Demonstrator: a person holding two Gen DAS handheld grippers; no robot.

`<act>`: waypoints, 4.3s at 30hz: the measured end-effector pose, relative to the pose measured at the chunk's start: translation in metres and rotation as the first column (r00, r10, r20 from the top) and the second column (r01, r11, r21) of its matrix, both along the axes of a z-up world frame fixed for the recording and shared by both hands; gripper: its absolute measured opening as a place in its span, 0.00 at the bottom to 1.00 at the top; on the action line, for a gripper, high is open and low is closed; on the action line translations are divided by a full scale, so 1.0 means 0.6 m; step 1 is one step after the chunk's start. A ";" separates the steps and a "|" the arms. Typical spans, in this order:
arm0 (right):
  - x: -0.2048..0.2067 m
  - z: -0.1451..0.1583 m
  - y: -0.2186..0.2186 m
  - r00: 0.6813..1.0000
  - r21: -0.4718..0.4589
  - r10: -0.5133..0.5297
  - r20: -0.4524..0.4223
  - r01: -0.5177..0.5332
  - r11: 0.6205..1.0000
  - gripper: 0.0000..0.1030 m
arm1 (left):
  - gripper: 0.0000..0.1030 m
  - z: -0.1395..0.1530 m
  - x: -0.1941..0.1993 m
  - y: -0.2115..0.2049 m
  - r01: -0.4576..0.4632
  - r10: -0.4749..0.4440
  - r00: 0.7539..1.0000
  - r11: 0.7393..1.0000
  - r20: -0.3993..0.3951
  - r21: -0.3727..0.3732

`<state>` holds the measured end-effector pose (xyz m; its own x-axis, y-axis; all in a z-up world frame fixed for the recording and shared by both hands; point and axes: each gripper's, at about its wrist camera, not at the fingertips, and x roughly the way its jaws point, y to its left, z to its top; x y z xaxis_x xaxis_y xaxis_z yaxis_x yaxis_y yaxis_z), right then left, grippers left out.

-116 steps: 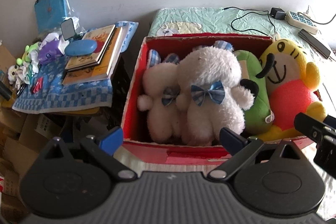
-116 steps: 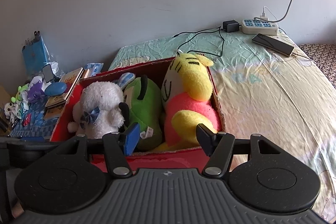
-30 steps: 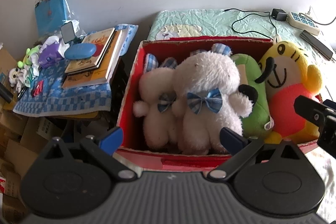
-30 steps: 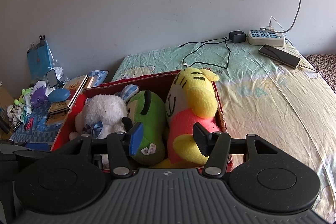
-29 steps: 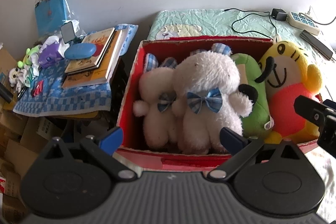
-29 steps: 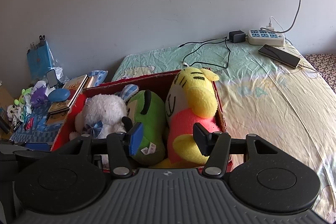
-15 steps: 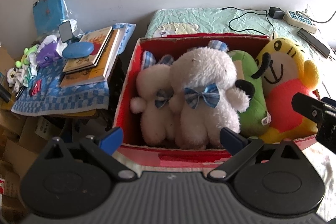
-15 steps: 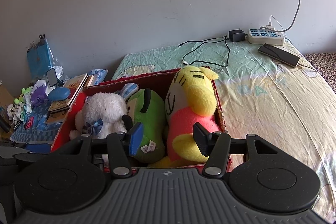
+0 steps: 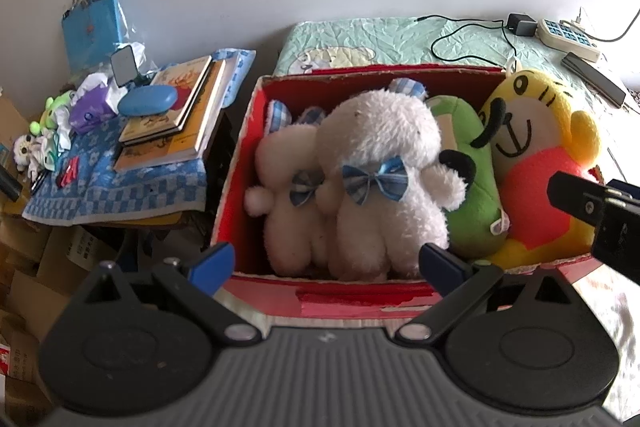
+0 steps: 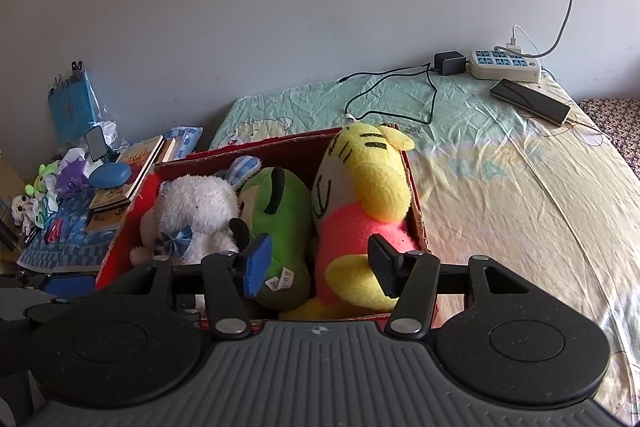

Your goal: Organize objects

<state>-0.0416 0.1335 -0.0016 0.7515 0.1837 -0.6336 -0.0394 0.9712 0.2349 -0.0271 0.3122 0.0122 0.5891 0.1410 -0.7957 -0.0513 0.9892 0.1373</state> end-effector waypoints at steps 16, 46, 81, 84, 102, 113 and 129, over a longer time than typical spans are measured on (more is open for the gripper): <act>0.003 -0.006 -0.014 1.000 0.032 0.010 0.005 -0.010 0.999 0.55 | 0.96 0.001 0.006 -0.004 0.005 -0.005 1.000 1.000 -0.001 0.004; 0.004 -0.005 -0.022 0.998 0.072 0.038 0.049 -0.041 0.997 0.52 | 0.97 0.001 0.016 -0.008 0.005 -0.005 1.000 1.000 0.021 -0.014; 0.021 -0.007 -0.007 0.999 0.081 0.025 0.046 -0.029 0.996 0.46 | 0.97 0.001 0.041 0.007 0.027 -0.026 0.998 0.999 0.048 -0.023; 0.021 -0.007 -0.007 0.999 0.084 0.026 0.045 -0.029 0.996 0.46 | 0.98 -0.001 0.041 0.008 0.026 -0.025 0.999 0.999 0.046 -0.025; 0.024 -0.013 -0.008 0.999 0.088 0.026 0.028 -0.028 0.996 0.46 | 1.00 -0.007 0.043 0.007 0.020 -0.019 0.999 0.999 0.038 -0.030; 0.025 -0.014 -0.012 0.999 0.091 0.022 0.026 -0.024 0.996 0.46 | 1.00 -0.011 0.043 0.004 0.021 -0.020 0.999 1.000 0.032 -0.023; 0.022 -0.016 -0.015 0.999 0.089 0.022 0.024 -0.024 0.996 0.46 | 1.00 -0.013 0.041 -0.002 0.024 -0.024 0.999 1.000 0.029 -0.010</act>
<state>-0.0284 0.1246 -0.0112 0.7605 0.2558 -0.5968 -0.0677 0.9454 0.3189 -0.0023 0.3111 0.0043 0.6151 0.1183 -0.7795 -0.0311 0.9915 0.1260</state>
